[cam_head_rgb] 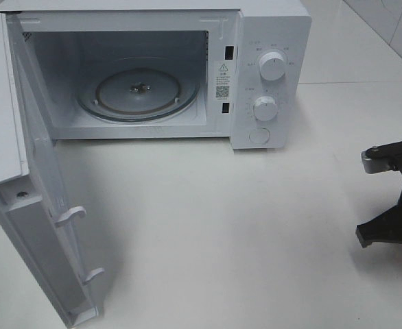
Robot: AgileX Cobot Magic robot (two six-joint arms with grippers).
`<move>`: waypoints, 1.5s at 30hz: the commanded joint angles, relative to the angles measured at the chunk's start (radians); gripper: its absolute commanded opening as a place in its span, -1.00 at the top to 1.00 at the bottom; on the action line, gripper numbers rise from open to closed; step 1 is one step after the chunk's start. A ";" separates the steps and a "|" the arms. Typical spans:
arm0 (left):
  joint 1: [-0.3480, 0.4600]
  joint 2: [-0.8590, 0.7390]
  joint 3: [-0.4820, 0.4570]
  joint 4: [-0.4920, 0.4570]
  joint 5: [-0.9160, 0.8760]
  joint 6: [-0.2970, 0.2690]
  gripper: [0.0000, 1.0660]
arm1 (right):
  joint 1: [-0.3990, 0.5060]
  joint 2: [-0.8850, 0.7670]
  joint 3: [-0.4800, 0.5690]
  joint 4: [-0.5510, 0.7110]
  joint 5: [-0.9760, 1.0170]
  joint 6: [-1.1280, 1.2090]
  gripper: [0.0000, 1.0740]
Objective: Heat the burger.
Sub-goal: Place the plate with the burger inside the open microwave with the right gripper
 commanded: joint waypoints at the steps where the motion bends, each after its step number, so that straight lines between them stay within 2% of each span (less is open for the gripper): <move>1: 0.001 -0.018 0.003 -0.006 0.004 0.003 -0.87 | 0.024 -0.028 0.002 -0.051 0.066 0.009 1.00; 26: 0.001 -0.018 0.003 -0.006 0.004 0.003 -0.87 | 0.274 -0.030 0.002 -0.092 0.265 0.010 1.00; 45: 0.001 -0.018 0.003 -0.006 0.004 0.003 -0.87 | 0.522 -0.054 0.006 -0.088 0.381 0.018 1.00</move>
